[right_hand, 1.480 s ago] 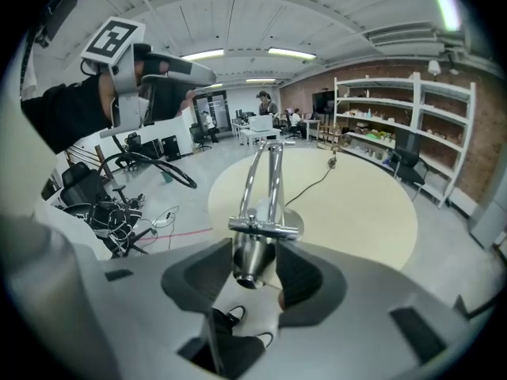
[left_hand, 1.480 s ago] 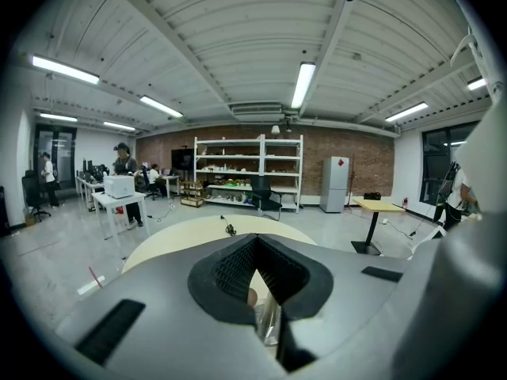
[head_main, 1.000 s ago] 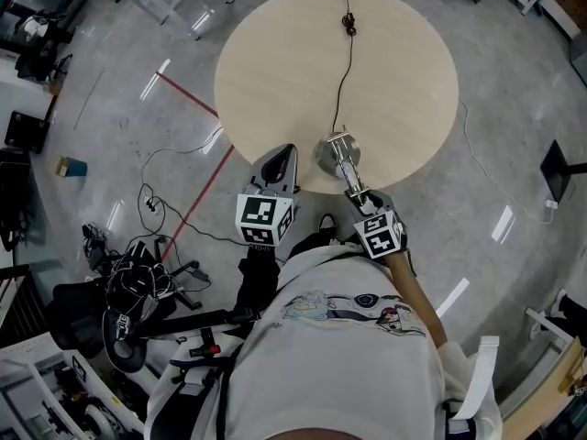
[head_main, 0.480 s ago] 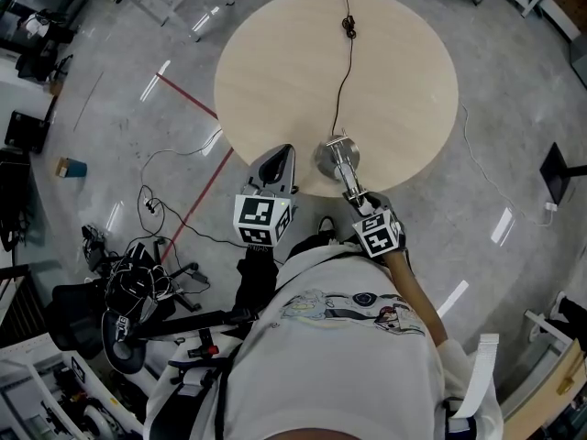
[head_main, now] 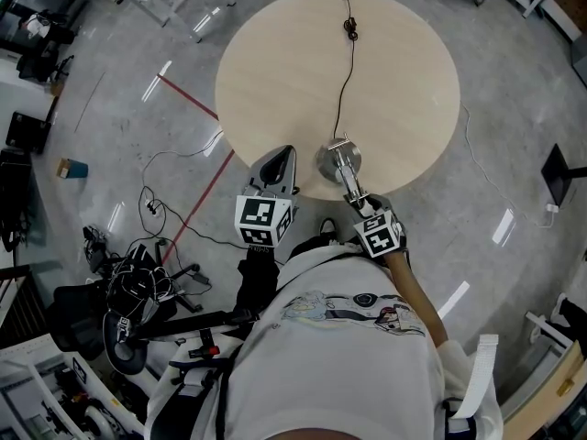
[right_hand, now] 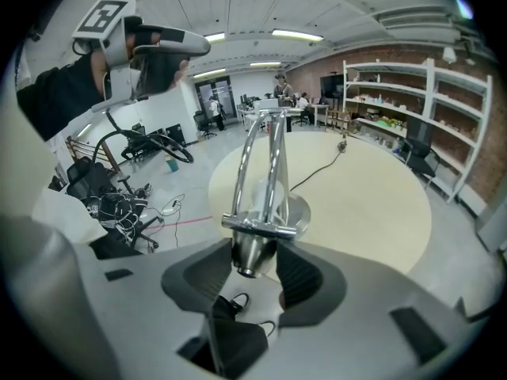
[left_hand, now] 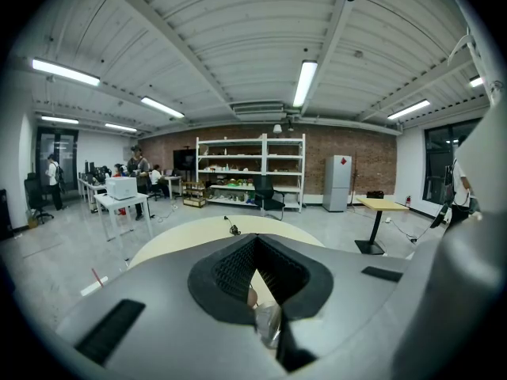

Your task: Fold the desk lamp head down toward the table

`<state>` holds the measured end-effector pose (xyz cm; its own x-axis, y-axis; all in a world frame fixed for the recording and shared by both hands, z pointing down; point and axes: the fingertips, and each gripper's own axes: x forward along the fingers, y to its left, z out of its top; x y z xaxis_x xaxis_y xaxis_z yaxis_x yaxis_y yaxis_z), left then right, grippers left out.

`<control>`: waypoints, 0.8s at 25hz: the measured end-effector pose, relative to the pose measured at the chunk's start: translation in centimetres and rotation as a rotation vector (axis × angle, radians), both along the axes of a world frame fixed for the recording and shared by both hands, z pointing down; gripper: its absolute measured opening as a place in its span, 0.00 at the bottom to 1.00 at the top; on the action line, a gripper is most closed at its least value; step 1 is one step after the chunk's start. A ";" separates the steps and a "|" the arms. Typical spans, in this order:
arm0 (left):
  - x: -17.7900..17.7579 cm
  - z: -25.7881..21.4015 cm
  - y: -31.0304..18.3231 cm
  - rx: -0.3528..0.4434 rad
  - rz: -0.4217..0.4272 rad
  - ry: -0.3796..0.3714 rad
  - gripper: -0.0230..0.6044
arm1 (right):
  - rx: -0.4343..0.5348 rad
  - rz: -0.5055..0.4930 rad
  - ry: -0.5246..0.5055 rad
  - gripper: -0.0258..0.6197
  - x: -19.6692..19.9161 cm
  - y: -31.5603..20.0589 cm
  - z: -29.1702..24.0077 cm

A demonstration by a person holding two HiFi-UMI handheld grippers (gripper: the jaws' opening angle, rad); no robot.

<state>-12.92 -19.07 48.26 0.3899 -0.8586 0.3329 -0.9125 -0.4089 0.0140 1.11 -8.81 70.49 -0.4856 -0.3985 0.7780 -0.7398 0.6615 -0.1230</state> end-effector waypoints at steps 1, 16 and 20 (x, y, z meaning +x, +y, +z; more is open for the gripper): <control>0.0 0.0 0.0 0.000 0.000 0.000 0.04 | -0.001 0.000 0.000 0.32 0.0 0.0 0.0; 0.5 0.1 -1.1 -0.007 0.021 0.039 0.04 | -0.010 -0.031 -0.045 0.32 1.5 -0.5 -1.5; 0.9 -0.3 -1.5 0.003 0.032 0.057 0.04 | 0.024 0.026 -0.044 0.32 3.4 -1.2 -2.9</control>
<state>-12.01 -20.54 47.99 0.4358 -0.8462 0.3067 -0.8965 -0.4384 0.0643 4.55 -10.03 67.63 -0.5086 -0.4293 0.7463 -0.7507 0.6456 -0.1402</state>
